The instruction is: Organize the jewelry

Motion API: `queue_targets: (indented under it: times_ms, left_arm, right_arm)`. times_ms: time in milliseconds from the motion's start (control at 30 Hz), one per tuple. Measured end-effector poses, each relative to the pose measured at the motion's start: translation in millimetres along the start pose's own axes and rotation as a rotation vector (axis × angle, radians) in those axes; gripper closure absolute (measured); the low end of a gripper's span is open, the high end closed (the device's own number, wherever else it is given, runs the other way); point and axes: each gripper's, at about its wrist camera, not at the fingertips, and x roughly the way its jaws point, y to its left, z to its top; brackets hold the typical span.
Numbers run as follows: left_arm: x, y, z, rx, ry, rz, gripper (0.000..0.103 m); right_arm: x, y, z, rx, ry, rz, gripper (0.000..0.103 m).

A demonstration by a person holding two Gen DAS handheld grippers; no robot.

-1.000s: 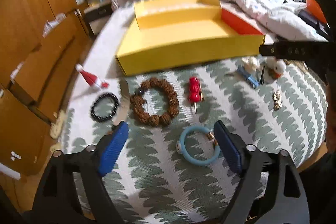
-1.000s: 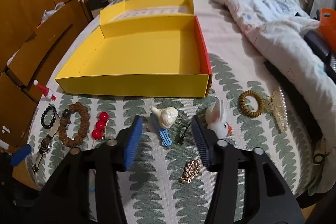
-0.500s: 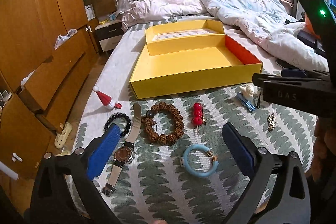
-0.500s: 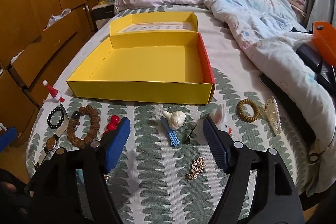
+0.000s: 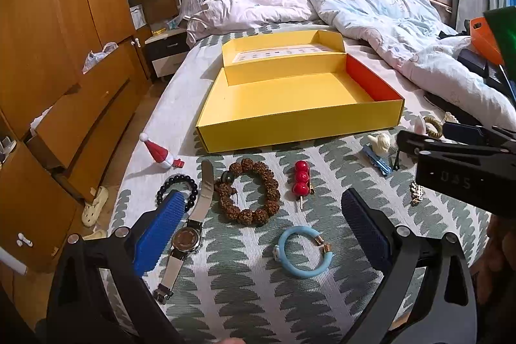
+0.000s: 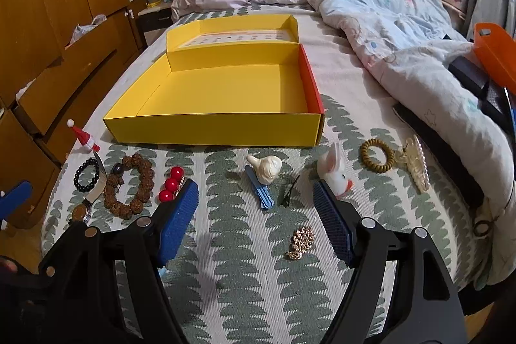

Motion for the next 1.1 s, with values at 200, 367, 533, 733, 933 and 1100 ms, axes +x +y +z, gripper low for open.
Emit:
queue_targets:
  times_ms: [200, 367, 533, 733, 933, 1100]
  left_arm:
    - [1, 0, 0, -0.002, -0.002, 0.003, 0.007]
    - [1, -1, -1, 0.005, -0.004, 0.011, 0.006]
    - [2, -1, -1, 0.007, -0.001, 0.017, 0.006]
    - [3, -1, -1, 0.007, 0.002, 0.016, 0.007]
    - [7, 1, -1, -0.001, 0.005, 0.026, 0.007]
    - [7, 2, -1, -0.002, 0.007, 0.030, 0.006]
  right_arm:
    - [-1, -4, -7, 0.016, 0.009, 0.008, 0.027]
    - [-1, -5, -12, 0.024, 0.017, 0.007, 0.026]
    - [-2, -6, -16, 0.031, 0.011, 0.000, 0.021]
    - [-6, -11, -18, 0.049, 0.007, 0.002, 0.020]
    - [-8, -15, -21, 0.056, 0.004, 0.004, 0.019]
    - [-9, -16, -21, 0.059, 0.001, 0.003, 0.018]
